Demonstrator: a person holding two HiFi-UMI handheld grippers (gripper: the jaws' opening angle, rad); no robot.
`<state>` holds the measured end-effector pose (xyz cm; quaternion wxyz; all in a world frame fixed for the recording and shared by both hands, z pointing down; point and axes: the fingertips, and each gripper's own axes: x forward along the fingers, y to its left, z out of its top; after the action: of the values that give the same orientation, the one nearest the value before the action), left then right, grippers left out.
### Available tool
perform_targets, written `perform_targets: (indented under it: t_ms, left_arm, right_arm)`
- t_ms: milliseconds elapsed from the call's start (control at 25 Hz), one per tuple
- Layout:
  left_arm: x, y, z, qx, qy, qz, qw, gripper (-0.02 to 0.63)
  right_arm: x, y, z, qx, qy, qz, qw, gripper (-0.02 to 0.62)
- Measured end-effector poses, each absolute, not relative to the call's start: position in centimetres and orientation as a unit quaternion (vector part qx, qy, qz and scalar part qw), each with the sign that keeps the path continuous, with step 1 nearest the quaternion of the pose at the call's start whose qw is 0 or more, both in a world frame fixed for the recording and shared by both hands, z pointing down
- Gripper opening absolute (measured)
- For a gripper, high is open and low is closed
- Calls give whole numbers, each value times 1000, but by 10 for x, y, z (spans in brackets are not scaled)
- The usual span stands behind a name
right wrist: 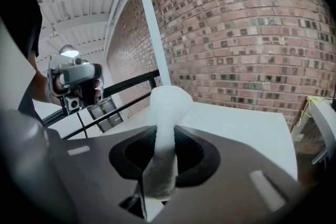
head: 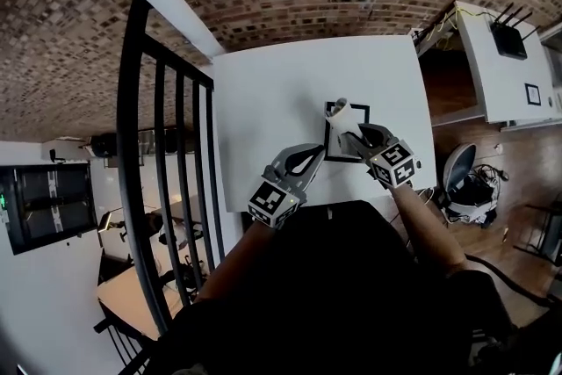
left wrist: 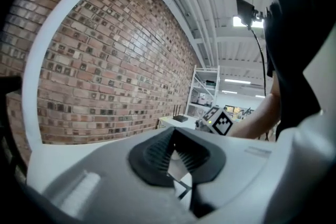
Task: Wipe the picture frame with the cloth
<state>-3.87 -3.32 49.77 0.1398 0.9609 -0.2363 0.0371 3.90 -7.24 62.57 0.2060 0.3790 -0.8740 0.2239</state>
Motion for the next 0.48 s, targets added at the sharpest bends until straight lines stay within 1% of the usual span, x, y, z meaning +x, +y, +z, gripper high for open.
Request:
perform_targets:
  t_ms: [280,480]
  left_arm:
    - [-26,-42,508,948,-276,49,149,0]
    - [-27,-43,516,940,-305,57,142,0]
  right_arm:
    - [48,-106,671,326,-877,210,283,94]
    - [49,-126,704,274,-874,171,364,95]
